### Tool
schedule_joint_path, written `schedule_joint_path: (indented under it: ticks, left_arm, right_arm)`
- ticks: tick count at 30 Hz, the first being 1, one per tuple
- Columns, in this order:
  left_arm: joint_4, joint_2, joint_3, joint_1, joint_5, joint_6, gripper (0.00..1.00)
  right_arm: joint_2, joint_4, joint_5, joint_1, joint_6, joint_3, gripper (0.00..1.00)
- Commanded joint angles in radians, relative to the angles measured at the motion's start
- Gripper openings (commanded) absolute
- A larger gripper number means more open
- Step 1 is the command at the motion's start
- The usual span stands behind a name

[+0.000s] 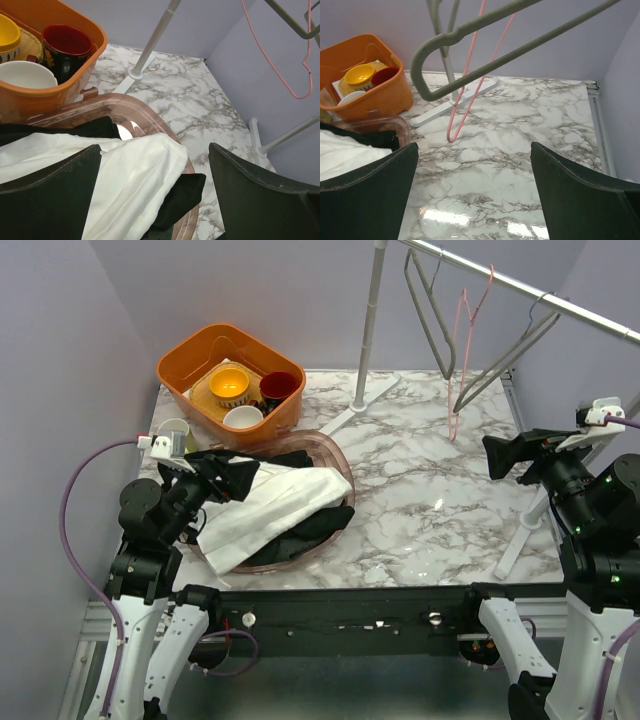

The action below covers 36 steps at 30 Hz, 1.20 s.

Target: Place the skirt on the hanger

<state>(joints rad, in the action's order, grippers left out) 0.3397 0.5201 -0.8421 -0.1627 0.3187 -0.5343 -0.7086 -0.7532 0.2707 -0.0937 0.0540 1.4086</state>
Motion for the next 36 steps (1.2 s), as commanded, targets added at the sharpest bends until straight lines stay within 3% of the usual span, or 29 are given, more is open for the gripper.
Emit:
schedule_joint_path:
  ticks: [1,5,6,7,10,13,14,17,20,21,23,24,25,26,27,28,32,36]
  left_arm:
    - [0.021,-0.017,-0.008,0.006,0.014,0.046,0.99]
    - [0.031,-0.025,-0.005,0.006,0.022,0.059,0.99]
    - [0.033,-0.025,-0.005,0.006,0.032,0.065,0.99]
    - [0.035,-0.023,-0.006,0.006,0.039,0.071,0.99]
    - [0.076,-0.009,-0.021,0.006,0.062,0.114,0.99]
    - [0.148,0.023,-0.049,0.006,0.082,0.155,0.99]
    - [0.174,0.034,-0.055,0.005,0.091,0.158,0.99]
    - [0.211,0.080,-0.072,-0.012,0.120,0.171,0.99]
    - [0.261,0.122,-0.095,-0.111,0.021,0.201,0.99]
    - [0.272,0.135,-0.110,-0.205,-0.025,0.204,0.99]
    - [0.304,0.194,-0.126,-0.335,-0.130,0.218,0.99]
    - [0.315,0.222,-0.143,-0.400,-0.271,0.218,0.99]
    - [0.330,0.292,-0.152,-0.558,-0.355,0.224,0.99]
    - [0.359,0.331,-0.161,-0.630,-0.441,0.232,0.99]
    - [0.372,0.372,-0.179,-0.709,-0.637,0.241,0.99]
    - [0.383,0.464,-0.193,-0.800,-0.711,0.247,0.99]
    - [0.409,0.687,-0.288,-0.831,-0.921,0.302,0.98]
    - [0.358,0.840,-0.392,-0.831,-0.955,0.402,0.98]
  right_arm:
    - [-0.005,-0.012,0.212,-0.003,-0.065,-0.010,1.00]
    - [-0.014,-0.047,0.577,-0.005,-0.224,-0.042,1.00]
    - [-0.023,-0.075,0.786,-0.003,-0.277,-0.052,1.00]
    - [-0.046,-0.148,0.880,-0.005,-0.386,-0.056,1.00]
    - [-0.052,-0.137,1.027,0.026,-0.451,-0.114,1.00]
    - [-0.069,-0.114,0.922,0.191,-0.482,-0.164,1.00]
    - [-0.092,-0.109,0.859,0.327,-0.494,-0.178,1.00]
    - [-0.147,-0.109,0.687,0.536,-0.563,-0.218,1.00]
    - [-0.239,-0.139,0.555,0.682,-0.654,-0.211,1.00]
    - [-0.280,-0.149,0.498,0.707,-0.678,-0.206,1.00]
    - [-0.310,-0.175,0.480,0.730,-0.752,-0.200,1.00]
    - [-0.319,-0.173,0.464,0.730,-0.769,-0.204,1.00]
    - [-0.327,-0.147,0.450,0.730,-0.773,-0.215,1.00]
    - [-0.327,-0.140,0.441,0.730,-0.781,-0.230,1.00]
    - [-0.325,-0.130,0.415,0.730,-0.790,-0.249,1.00]
    - [-0.318,-0.117,0.398,0.729,-0.799,-0.288,1.00]
    - [-0.272,-0.071,0.302,0.721,-0.778,-0.388,1.00]
    - [-0.246,-0.023,0.323,0.675,-0.747,-0.471,1.00]
